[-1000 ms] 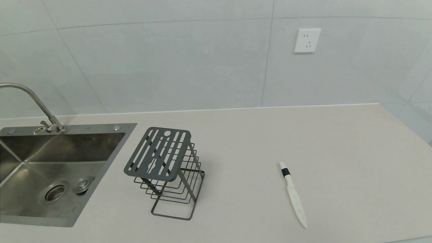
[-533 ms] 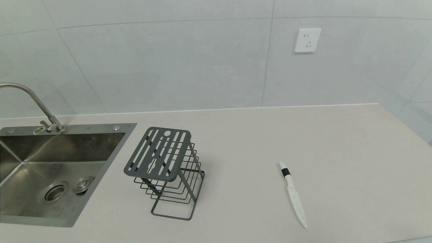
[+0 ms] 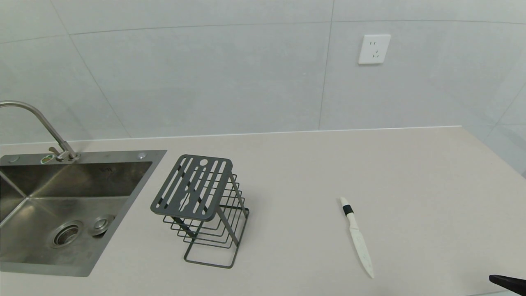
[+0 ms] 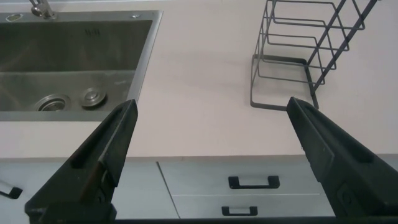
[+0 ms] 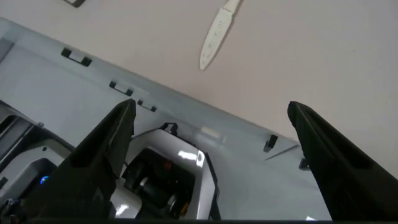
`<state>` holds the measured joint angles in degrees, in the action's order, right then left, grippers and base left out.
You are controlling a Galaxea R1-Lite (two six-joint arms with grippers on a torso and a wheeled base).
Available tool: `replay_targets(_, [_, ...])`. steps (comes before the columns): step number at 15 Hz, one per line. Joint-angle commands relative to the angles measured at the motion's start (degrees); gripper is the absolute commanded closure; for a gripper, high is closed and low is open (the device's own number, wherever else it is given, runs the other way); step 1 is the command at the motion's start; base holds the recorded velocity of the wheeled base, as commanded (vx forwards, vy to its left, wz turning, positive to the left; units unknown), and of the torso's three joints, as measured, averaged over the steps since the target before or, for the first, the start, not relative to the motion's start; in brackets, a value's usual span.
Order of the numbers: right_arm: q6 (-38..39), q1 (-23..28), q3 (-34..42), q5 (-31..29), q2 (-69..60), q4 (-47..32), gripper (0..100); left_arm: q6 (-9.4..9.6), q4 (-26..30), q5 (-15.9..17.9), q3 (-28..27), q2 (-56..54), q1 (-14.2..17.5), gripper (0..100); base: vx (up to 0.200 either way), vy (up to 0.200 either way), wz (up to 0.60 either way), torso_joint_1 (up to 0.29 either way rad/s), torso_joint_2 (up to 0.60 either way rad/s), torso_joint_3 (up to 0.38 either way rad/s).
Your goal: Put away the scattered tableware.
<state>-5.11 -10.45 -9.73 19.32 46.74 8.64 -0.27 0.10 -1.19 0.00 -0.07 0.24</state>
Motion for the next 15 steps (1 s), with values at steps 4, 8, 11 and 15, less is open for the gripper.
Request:
replay_targets(4, [-1.1,-6.9,-1.2,-3.9,22.8,8.8,0,-0.17,0.0,0.0,0.0,0.1,0.0,0,0.0,0.0,0.0,0.0,0.0,0.0])
replay_targets(8, [-1.7,-10.4,-6.5,-8.6,32.6,14.1,0,-0.26,0.0,0.0,0.0,0.1,0.0,0,0.0,0.0,0.0,0.0,0.0,0.0])
replay_targets(11, [-1.4,-11.6,-8.1,-11.3,36.1,14.2,0,-0.26,0.0,0.0,0.0,0.1,0.0,0,0.0,0.0,0.0,0.0,0.0,0.0])
replay_targets(15, [7.9,-20.3,-23.5,-25.5,44.0,10.7,0,-0.17,0.0,0.0,0.0,0.1,0.0,0,0.0,0.0,0.0,0.0,0.0,0.0])
